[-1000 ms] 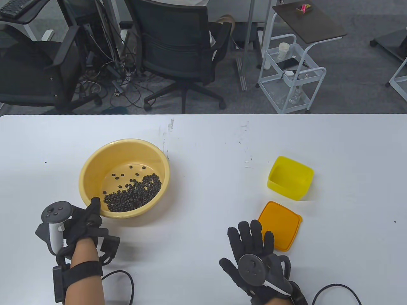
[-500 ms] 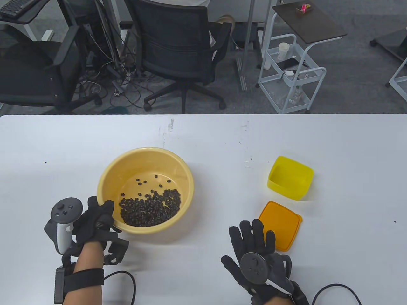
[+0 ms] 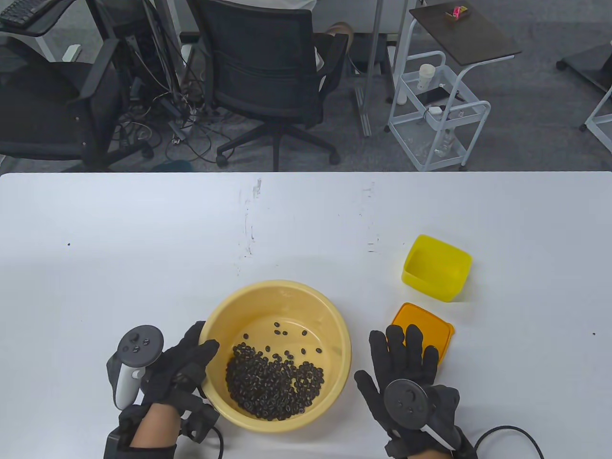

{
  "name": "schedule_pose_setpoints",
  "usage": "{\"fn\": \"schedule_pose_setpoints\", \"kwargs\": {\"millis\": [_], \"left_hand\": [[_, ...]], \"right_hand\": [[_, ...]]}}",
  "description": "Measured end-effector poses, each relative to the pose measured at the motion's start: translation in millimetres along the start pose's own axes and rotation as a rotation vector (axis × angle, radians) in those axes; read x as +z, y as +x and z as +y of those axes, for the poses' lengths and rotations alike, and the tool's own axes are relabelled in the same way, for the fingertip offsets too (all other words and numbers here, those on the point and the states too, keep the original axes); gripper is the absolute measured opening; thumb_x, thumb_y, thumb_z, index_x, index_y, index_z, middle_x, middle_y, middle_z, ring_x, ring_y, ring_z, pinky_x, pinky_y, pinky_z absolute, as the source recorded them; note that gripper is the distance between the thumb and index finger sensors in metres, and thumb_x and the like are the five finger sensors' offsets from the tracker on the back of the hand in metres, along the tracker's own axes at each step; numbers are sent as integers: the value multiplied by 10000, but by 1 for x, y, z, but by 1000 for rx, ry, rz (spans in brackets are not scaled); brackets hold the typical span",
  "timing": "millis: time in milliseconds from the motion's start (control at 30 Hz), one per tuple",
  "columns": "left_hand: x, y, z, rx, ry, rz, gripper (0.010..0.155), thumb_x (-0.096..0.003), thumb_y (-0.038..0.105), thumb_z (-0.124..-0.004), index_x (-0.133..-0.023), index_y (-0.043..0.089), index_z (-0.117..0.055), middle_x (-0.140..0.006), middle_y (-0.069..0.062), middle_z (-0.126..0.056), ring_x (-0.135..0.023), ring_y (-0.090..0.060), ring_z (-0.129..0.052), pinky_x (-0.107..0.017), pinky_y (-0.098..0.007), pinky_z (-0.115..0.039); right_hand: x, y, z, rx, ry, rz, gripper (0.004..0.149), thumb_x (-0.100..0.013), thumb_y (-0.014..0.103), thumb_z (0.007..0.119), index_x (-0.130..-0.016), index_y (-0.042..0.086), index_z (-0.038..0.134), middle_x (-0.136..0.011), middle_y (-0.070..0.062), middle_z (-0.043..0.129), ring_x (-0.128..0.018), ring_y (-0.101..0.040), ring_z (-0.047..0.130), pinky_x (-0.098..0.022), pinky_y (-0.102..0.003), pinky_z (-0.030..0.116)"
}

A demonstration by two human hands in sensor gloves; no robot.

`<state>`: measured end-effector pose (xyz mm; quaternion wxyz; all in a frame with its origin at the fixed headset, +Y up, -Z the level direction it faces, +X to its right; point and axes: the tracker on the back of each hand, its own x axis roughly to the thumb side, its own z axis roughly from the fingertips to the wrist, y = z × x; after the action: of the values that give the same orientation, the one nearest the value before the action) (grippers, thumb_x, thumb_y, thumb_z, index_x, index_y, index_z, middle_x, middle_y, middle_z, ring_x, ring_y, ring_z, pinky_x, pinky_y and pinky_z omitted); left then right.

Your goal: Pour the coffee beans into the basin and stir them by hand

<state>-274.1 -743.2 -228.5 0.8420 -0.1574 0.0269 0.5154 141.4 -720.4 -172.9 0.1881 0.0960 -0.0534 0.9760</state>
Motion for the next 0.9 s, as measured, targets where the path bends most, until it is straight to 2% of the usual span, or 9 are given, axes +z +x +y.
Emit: {"fn": "schedule_pose_setpoints", "kwargs": {"millis": [233,367,467,533,600,633,667,767,900], "left_hand": [[-1,1,-8,-75,-27,-22,622,-584,334,-697,-1079,42,-458,-685,-366,-854,-46,-122,-979,-575,-454,-791],[-2,3,-13,-200,5,-32,624,-587,343,-689,-1081,44,-452,-685,-311,-886,-49,-104,-978,-575,-435,-797],[-2,2,-14,-195,-1,-33,623,-586,344,-689,-1081,51,-448,-687,-302,-888,-50,-104,-977,-571,-429,-797],[-2,3,-14,-199,0,-35,625,-587,343,-689,-1082,50,-445,-686,-302,-889,-50,-103,-976,-568,-426,-801],[-3,2,-14,-197,-3,-36,626,-587,342,-689,-1083,51,-443,-686,-303,-888,-50,-103,-976,-568,-426,-799],[-3,3,-14,-194,-5,-36,625,-588,342,-689,-1083,50,-443,-688,-304,-886,-50,-104,-976,-569,-426,-797],[-3,3,-14,-195,-5,-37,626,-587,341,-690,-1083,50,-443,-687,-304,-887,-50,-104,-976,-567,-424,-801],[-3,3,-14,-197,-5,-40,626,-587,341,-689,-1082,48,-441,-685,-304,-888,-49,-103,-976,-568,-424,-799],[-3,3,-14,-205,-7,-47,627,-588,341,-688,-1081,44,-440,-684,-303,-888,-48,-100,-976,-566,-421,-800]], "right_hand": [[0,-1,0,7,-7,12,707,-514,566,454,-1081,201,242,-1107,-172,186,-1022,-469,43,-628,-713,102],[3,4,-3,12,-26,-4,679,-519,537,463,-1080,195,291,-1106,-173,251,-1036,-482,142,-647,-708,162],[3,19,-14,-41,-59,-83,675,-522,530,483,-1072,148,398,-1097,-179,394,-1038,-502,306,-672,-692,288],[-4,44,-24,-68,-22,-204,661,-515,519,507,-1039,118,534,-1047,-187,561,-996,-507,505,-682,-652,416],[-15,69,-27,-40,117,-294,653,-508,511,533,-1005,98,627,-1002,-202,657,-951,-512,611,-673,-634,477],[-27,89,-24,-27,278,-346,652,-508,510,531,-991,91,654,-982,-209,687,-933,-511,643,-669,-627,494],[-32,96,-22,-26,345,-356,658,-510,510,513,-987,82,666,-978,-215,697,-928,-517,649,-668,-629,492],[-61,125,4,32,811,-258,740,-509,514,406,-1016,30,640,-1016,-264,637,-970,-562,533,-686,-663,371],[-93,139,42,268,946,-199,714,-502,487,438,-994,29,680,-1007,-259,663,-974,-550,522,-684,-656,347]]}}
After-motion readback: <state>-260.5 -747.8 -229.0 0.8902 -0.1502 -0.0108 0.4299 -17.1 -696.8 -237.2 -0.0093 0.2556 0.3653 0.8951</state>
